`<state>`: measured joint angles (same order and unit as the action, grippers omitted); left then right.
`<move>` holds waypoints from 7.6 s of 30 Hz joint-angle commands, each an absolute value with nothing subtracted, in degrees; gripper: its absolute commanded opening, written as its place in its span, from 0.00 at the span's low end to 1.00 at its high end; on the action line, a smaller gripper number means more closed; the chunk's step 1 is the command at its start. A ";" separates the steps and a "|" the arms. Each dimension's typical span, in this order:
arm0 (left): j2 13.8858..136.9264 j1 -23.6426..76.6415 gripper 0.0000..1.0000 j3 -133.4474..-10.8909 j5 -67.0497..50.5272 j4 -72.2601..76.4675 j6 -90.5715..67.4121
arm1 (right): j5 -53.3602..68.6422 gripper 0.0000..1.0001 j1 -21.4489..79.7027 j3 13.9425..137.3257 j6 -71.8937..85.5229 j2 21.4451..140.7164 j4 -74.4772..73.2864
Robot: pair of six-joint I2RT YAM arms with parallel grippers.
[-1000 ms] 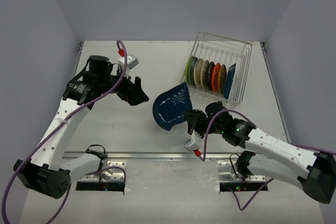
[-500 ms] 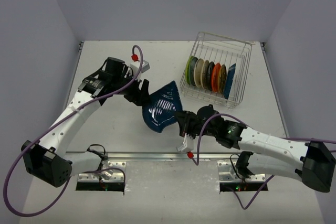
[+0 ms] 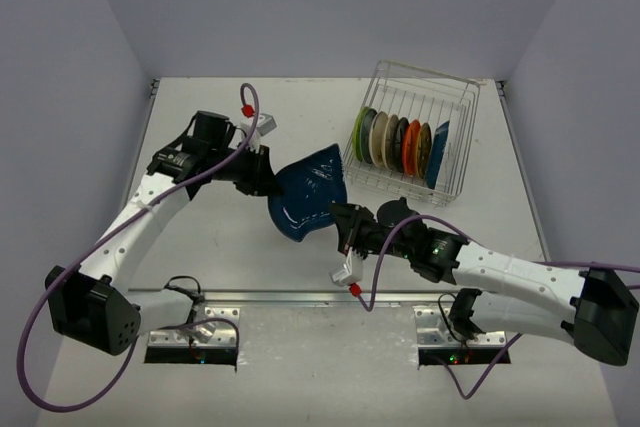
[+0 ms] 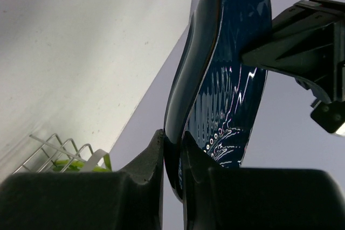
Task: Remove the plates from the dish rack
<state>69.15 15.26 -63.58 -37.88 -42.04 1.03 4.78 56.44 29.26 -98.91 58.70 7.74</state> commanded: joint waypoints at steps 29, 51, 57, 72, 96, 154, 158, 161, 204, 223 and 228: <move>102.01 -16.53 0.00 -86.44 -44.80 -20.20 -7.10 | -10.45 0.99 54.82 42.10 -70.07 61.70 7.42; 143.43 -21.09 0.00 -123.48 -38.24 -22.58 -3.52 | -9.49 0.99 40.34 49.57 -47.91 64.07 -7.99; 147.82 -21.27 0.12 -127.05 -35.60 -23.87 -2.76 | -8.97 0.99 38.13 52.82 -41.29 65.40 -12.47; 146.46 -21.34 0.77 -127.47 -31.81 -24.36 -1.09 | -7.03 0.99 30.36 65.28 -19.14 66.99 -23.36; 82.37 -13.15 0.89 -86.72 -28.21 -21.88 11.19 | 29.60 0.67 -14.35 78.58 16.83 90.71 -40.81; 74.36 -11.89 0.90 -75.30 -24.30 -22.08 10.22 | 46.03 0.00 -15.66 89.65 24.16 95.49 -44.74; 74.36 -11.96 1.00 -76.00 -23.15 -22.83 8.37 | 51.11 0.00 -16.79 92.00 23.30 95.04 -44.90; 74.48 -12.15 1.00 -77.92 -25.26 -24.73 6.81 | 55.92 0.00 -16.49 97.75 17.96 94.23 -45.56; 62.49 13.19 0.65 -61.77 -40.63 -47.66 14.44 | 7.93 0.00 54.84 30.97 -123.31 56.00 8.98; 68.23 19.25 0.42 -58.19 -38.48 -37.65 6.06 | 8.81 0.00 56.25 31.77 -121.98 55.90 10.86; 69.41 19.25 0.37 -57.82 -41.98 -37.09 5.82 | 10.63 0.00 56.39 32.62 -121.50 56.73 12.98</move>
<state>68.71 19.07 -58.19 -37.67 -40.00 6.65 8.12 55.75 29.15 -111.61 58.24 0.07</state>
